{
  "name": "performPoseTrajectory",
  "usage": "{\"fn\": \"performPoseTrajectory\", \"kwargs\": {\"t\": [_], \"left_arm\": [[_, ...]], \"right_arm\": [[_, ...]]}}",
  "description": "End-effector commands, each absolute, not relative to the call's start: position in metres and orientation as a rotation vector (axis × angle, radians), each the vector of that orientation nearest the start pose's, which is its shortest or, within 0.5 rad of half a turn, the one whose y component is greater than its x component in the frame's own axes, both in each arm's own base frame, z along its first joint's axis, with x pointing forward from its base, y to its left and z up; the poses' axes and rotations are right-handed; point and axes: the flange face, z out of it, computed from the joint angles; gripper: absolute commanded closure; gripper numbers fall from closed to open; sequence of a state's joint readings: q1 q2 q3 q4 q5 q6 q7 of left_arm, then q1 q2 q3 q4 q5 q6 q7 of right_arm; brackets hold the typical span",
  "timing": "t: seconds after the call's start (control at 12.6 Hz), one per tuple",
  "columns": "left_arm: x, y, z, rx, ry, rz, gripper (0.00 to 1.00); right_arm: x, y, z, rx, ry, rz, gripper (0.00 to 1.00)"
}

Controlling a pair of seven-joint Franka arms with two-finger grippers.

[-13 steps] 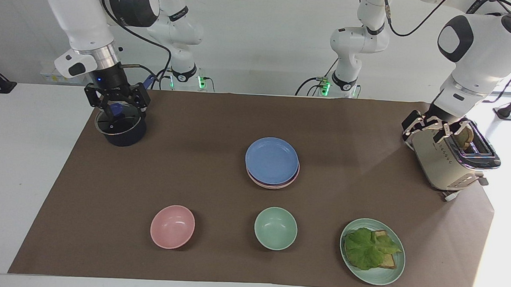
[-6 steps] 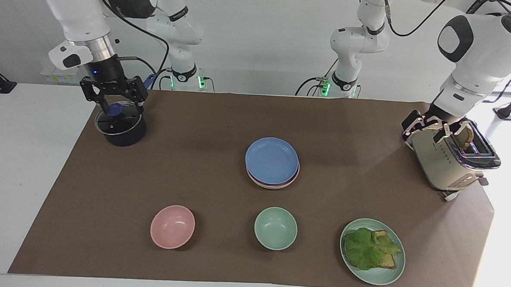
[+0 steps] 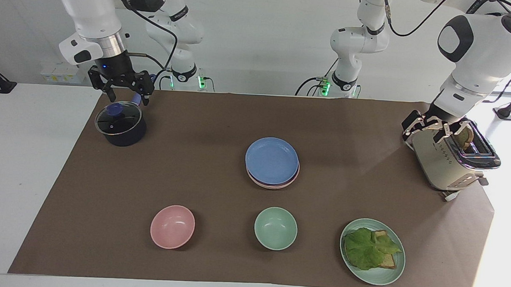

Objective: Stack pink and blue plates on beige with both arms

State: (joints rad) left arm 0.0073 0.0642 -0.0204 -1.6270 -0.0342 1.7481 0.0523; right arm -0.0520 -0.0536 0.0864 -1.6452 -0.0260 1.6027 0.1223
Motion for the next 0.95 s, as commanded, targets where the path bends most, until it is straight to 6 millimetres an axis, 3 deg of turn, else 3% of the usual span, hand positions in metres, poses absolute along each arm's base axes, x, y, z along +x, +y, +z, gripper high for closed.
{"fn": "performPoseTrajectory", "kwargs": {"t": [0.0, 0.88], "left_arm": [[0.5849, -0.0082, 0.5824, -3.155, 0.091, -0.078, 0.00], [0.5850, -0.0082, 0.5832, -3.155, 0.091, -0.080, 0.00]], "right_arm": [[0.5373, 0.0189, 0.6244, -3.176, 0.166, 0.021, 0.00], [0.5450, 0.0178, 0.6273, -3.135, 0.171, -0.007, 0.00]]}}
